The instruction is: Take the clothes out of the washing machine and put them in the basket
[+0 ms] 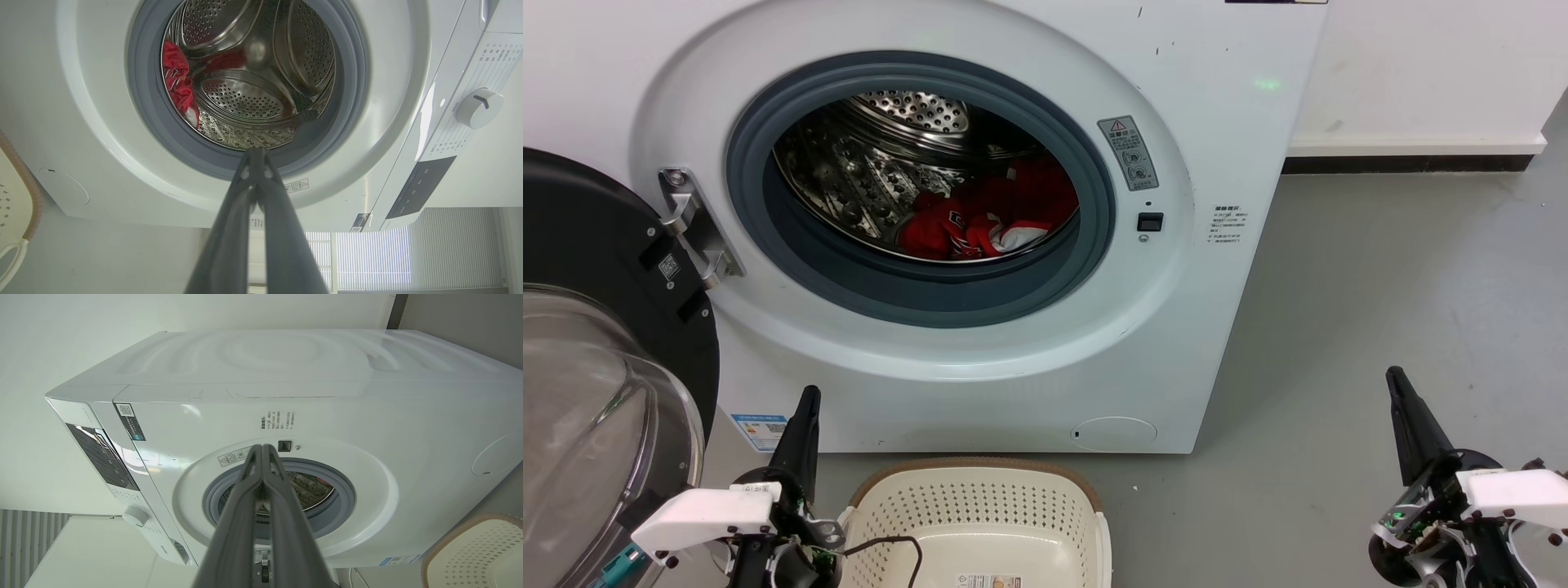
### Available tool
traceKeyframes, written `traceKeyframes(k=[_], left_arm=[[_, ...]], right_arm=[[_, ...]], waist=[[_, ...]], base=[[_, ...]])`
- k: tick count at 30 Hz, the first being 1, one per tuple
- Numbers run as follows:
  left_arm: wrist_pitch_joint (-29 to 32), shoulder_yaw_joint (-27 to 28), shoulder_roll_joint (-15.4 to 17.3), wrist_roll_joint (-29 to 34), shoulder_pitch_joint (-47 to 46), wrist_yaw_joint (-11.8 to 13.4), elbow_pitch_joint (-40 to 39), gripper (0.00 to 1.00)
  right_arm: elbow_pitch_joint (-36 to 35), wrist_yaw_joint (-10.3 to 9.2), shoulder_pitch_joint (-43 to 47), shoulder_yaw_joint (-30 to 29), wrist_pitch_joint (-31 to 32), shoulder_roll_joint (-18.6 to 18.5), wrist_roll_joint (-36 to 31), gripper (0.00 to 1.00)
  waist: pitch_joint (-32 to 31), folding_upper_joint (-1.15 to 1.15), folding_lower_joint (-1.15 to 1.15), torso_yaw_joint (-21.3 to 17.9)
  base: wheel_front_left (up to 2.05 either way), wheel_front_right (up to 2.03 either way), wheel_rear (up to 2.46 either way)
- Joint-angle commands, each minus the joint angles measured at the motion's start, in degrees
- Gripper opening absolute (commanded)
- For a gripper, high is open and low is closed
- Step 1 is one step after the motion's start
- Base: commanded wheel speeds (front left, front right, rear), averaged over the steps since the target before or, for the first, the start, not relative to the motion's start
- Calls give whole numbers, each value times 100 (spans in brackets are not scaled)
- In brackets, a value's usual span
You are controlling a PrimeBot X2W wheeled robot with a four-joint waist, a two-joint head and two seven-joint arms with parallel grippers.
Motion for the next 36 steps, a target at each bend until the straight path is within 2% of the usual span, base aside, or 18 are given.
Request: traceKeyframes(k=[1, 27, 28, 36], left_arm=[[11, 18, -1, 2, -32, -14, -4, 0], [-6, -4, -1, 2, 7, 1, 16, 0], [-10, -13, -3, 3, 26, 1, 50, 100], [-163, -12, -13, 237, 171, 3, 55, 100]], right_arm=[[6, -2, -77, 1, 4, 19, -26, 0], [12, 0, 9, 2, -5, -1, -1, 0], [52, 0, 31, 9, -9, 0, -3, 100], [83, 0, 167, 53, -161, 3, -122, 100]], waist=[[0, 0, 0, 0], [0, 0, 0, 0], [0, 0, 0, 0], [3, 0, 0, 5]], base=[[0, 0, 0], [0, 0, 0], [0, 0, 0], [0, 0, 0]])
